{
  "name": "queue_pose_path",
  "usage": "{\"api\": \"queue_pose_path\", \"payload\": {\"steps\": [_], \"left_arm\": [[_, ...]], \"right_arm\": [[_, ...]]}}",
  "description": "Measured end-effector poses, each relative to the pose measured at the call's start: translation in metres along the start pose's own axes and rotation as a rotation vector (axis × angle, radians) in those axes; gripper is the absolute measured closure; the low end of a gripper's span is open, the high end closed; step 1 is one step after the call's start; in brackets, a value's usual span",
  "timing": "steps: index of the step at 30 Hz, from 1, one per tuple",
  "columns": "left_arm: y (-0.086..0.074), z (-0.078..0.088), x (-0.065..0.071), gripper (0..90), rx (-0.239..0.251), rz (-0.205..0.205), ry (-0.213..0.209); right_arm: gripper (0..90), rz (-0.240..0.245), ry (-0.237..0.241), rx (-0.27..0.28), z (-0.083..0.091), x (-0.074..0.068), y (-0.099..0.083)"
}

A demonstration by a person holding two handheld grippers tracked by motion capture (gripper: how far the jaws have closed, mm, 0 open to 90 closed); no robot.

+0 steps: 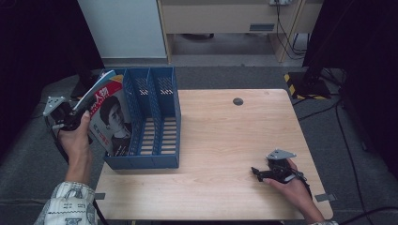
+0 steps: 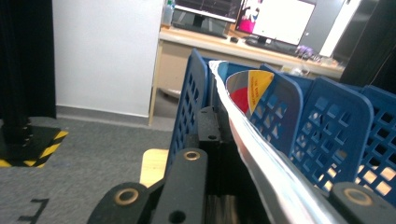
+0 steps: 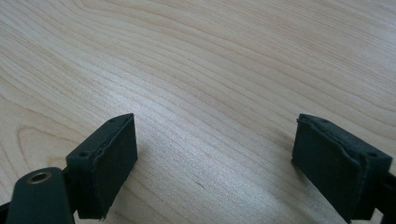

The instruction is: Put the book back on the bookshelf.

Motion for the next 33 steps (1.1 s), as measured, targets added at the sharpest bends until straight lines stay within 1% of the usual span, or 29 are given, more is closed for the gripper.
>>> {"api": "queue_pose_path", "payload": {"steps": [2, 4, 6, 7, 9, 10, 12, 14, 18, 22, 25, 26, 29, 33], "left_arm": [[0.000, -0.001, 0.001, 86.7, 0.007, -0.001, 0.000], [-0.001, -0.001, 0.002, 86.7, 0.010, -0.023, 0.011], [-0.001, -0.002, 0.002, 86.7, 0.012, -0.029, 0.013], [-0.001, -0.002, 0.001, 86.7, 0.022, -0.037, 0.017], [-0.001, -0.002, 0.001, 86.7, 0.028, -0.040, 0.022], [0.000, 0.000, 0.001, 86.7, 0.046, -0.033, 0.014], [0.000, 0.001, 0.002, 86.7, 0.050, -0.035, 0.010], [0.001, 0.002, 0.002, 86.7, 0.055, -0.044, 0.017], [0.004, 0.002, 0.002, 86.6, 0.082, -0.030, 0.001], [0.000, -0.001, 0.000, 86.6, 0.103, -0.021, 0.002], [-0.002, -0.002, -0.002, 86.6, 0.106, -0.016, 0.006], [-0.005, -0.003, -0.002, 86.6, 0.097, -0.021, 0.007], [-0.008, -0.004, -0.003, 86.4, 0.095, -0.027, 0.007], [-0.010, -0.004, -0.004, 86.3, 0.100, -0.016, 0.000]], "right_arm": [[14.2, 0.000, 0.000, 0.000, 0.000, 0.000, 0.000], [14.2, 0.001, 0.000, 0.000, 0.000, 0.000, 0.000], [14.2, 0.000, 0.000, 0.000, 0.000, 0.000, 0.000], [14.2, 0.000, -0.001, 0.002, 0.000, 0.000, 0.000], [14.2, 0.000, 0.000, 0.000, 0.000, 0.000, 0.000], [14.2, 0.000, -0.001, 0.002, 0.000, 0.000, 0.000], [14.2, 0.000, 0.000, 0.000, 0.000, 0.000, 0.000], [14.2, 0.000, -0.001, 0.002, 0.000, 0.000, 0.000], [14.2, 0.000, -0.001, 0.002, 0.000, 0.000, 0.000], [14.2, -0.001, -0.001, 0.002, 0.000, 0.000, 0.000], [14.2, -0.001, -0.001, 0.002, 0.000, 0.000, 0.000], [14.2, 0.001, -0.001, 0.002, 0.000, 0.000, 0.000], [14.2, 0.001, -0.001, 0.002, 0.000, 0.000, 0.000], [14.2, 0.000, -0.001, 0.002, 0.000, 0.000, 0.000]]}}
Point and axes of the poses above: each handheld gripper's, and its own axes: z roughly backward along the jaws, y roughly out of its top, x roughly to its right, the point moved 8 cm from there along -z, roughly forward along the jaws, and after that the axes turned 10 degrees about z, right-handed, at the moved point
